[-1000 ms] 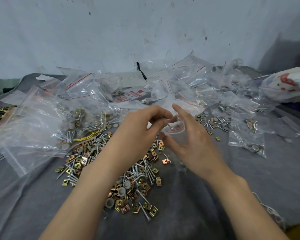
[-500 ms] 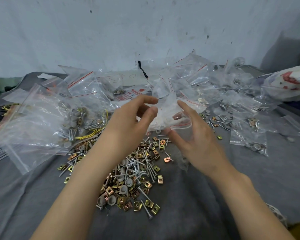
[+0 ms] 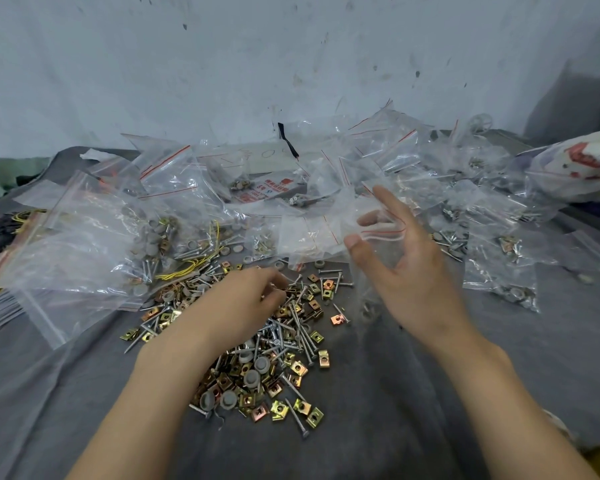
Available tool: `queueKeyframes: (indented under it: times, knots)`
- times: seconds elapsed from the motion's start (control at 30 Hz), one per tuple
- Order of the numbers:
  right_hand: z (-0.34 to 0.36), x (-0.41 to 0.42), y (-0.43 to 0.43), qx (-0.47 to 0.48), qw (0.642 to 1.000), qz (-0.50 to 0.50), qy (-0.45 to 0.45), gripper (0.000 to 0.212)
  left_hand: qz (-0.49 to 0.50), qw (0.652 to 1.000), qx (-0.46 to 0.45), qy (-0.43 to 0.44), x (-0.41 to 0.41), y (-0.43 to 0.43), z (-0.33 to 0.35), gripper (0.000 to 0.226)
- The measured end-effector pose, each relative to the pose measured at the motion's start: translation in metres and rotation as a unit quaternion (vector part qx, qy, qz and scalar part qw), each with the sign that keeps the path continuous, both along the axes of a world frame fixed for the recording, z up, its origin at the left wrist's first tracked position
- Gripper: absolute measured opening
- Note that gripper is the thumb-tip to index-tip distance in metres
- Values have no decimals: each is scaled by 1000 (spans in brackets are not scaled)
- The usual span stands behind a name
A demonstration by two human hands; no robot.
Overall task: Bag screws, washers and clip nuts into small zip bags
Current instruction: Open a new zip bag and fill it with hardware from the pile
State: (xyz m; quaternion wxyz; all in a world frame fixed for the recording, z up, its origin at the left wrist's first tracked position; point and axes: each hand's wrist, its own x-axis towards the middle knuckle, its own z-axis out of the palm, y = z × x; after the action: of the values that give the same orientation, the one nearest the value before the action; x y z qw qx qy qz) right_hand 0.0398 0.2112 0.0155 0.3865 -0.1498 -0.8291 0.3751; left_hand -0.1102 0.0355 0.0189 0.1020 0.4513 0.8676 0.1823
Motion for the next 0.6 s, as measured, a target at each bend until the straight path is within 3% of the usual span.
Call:
queueKeyframes:
  times: [0.27, 0.43, 0.6]
  knots:
    - [-5, -1, 1, -7, 1000, 7, 3, 72, 7, 997, -60, 55, 15, 5, -3, 33]
    - [-2, 1, 1, -52, 998, 2, 41, 69, 31, 996, -53, 70, 23, 10, -7, 35]
    - [-1, 2, 3, -30, 999, -2, 36, 68, 32, 996, -46, 64, 25, 15, -10, 31]
